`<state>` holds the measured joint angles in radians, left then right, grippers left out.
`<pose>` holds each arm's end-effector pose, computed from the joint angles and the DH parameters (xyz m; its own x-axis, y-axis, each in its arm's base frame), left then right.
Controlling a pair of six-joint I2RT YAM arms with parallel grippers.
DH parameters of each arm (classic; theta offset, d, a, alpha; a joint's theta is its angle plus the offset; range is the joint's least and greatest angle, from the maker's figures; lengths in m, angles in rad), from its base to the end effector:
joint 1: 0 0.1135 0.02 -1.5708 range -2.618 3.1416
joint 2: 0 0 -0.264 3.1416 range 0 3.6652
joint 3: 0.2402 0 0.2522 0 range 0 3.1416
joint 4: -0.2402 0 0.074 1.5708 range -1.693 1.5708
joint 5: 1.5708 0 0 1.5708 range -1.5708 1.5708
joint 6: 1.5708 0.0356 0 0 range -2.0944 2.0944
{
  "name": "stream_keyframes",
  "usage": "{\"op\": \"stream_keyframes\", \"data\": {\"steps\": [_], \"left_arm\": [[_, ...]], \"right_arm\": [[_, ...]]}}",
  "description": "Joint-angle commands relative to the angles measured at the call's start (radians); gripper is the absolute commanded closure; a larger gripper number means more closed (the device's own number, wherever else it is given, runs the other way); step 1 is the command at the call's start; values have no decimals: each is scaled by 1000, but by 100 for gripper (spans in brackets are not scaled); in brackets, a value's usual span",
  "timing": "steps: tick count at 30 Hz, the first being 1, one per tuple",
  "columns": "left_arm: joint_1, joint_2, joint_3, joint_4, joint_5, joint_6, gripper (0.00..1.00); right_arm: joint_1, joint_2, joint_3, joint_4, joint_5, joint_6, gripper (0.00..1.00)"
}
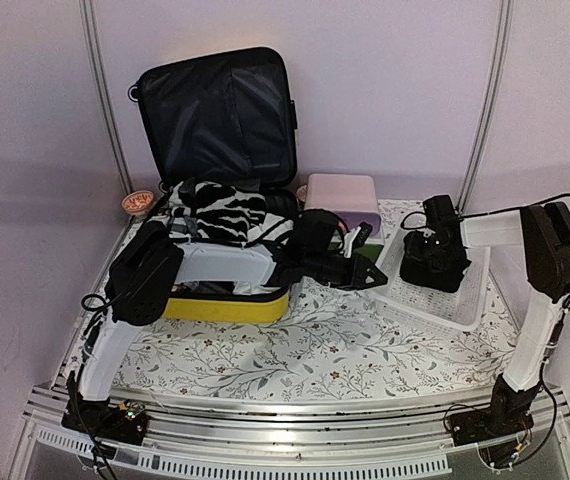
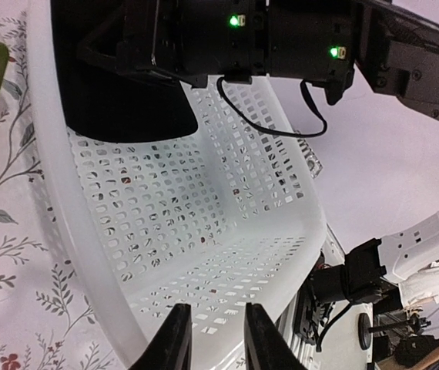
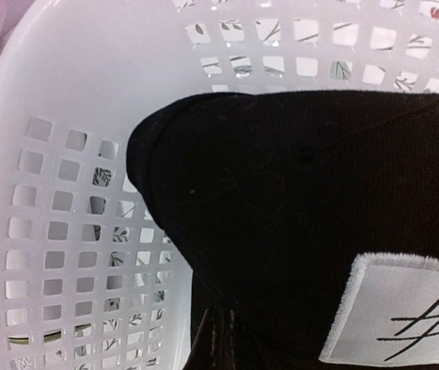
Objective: Open, take out, and arrange the luggage
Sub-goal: Adjust the clothes in the bin, then pick up the clothes from the opened luggage.
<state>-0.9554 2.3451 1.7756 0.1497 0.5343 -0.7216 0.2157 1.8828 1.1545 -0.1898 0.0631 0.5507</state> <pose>0.2962 -0.4504 0.1780 -0.8182 0.1725 -0.5485 0.5737 0.3078 -0.7591 0.3817 0.0813 0.1595 -0.7535 0.3695 -0.5438 0.2560 0.9267 0.2751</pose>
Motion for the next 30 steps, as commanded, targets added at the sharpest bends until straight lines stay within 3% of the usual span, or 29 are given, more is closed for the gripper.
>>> {"op": "stream_keyframes", "data": {"steps": [1,9,14,18,21,25,30], "left_arm": [[-10,-21,-31,-69,-6,26,74],[-9,-218,-82,-164,-110,100,69],[16,-407,-143,-337,-282,216,59],[89,-533,-175,-527,-458,287,49],[177,-595,-195,-655,-568,301,46],[305,-686,-280,-679,-600,303,45],[459,-748,-335,-654,-590,311,41]], "right_arm": [[-17,-3,26,41,-5,3,99],[-3,-218,-91,68,-212,-152,97],[34,-284,-100,-81,-260,-237,97],[106,-250,-94,-235,-223,-287,97],[175,-223,-137,-291,-213,-261,98],[248,-292,-247,-228,-284,-203,97],[369,-341,-247,-219,-345,-162,97]]}}
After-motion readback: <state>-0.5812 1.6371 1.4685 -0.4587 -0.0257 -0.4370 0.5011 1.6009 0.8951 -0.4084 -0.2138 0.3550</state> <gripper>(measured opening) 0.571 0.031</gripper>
